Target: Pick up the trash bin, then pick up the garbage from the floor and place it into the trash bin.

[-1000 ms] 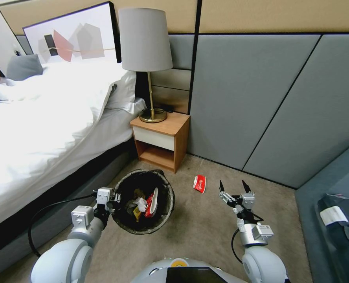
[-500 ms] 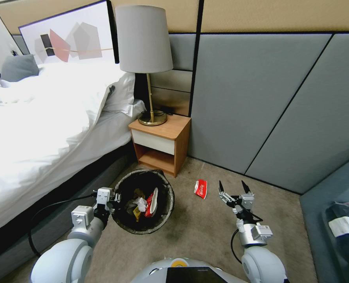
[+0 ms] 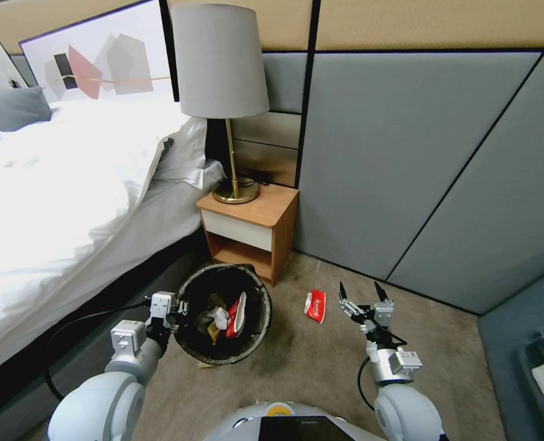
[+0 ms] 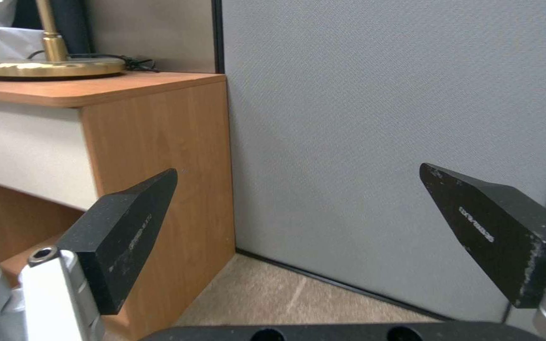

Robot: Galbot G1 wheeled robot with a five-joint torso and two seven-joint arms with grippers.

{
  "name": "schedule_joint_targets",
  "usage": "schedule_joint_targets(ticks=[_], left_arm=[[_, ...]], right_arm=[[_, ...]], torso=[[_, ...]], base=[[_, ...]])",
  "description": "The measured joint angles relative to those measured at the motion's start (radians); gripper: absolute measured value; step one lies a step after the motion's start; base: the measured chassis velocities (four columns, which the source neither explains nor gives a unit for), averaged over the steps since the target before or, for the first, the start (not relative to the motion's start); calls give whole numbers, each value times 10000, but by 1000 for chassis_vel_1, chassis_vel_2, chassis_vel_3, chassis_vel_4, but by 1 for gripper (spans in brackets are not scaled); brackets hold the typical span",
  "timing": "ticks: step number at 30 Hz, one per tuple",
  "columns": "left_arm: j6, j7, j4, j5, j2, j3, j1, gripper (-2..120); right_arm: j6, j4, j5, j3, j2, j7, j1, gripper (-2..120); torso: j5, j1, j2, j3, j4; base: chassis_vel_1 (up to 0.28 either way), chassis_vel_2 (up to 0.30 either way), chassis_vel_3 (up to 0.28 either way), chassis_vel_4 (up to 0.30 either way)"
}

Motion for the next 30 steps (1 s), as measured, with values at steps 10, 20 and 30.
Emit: schedule_joint_targets(ticks=[10,20,30], left_arm=[[-12,0,0,-3,-8,-14,-6,1],[-20,-148,0,-81,-56,47,-25,1],[157,-589,0,-626,267,-47,69,1]], right_arm=[[-152,-232,130,-138,-42,302,290,100],[-1825,-1885,1024,-385,-198,440,2119,100],[-3573,-3921,1705,-960,-91,224,4041,100]], torso=[[-3,1,0,1,0],[1,0,-1,1,2],[-1,1,-1,1,0]], base=[[-82,77,71,-77],[0,0,0,0],[0,0,0,0]])
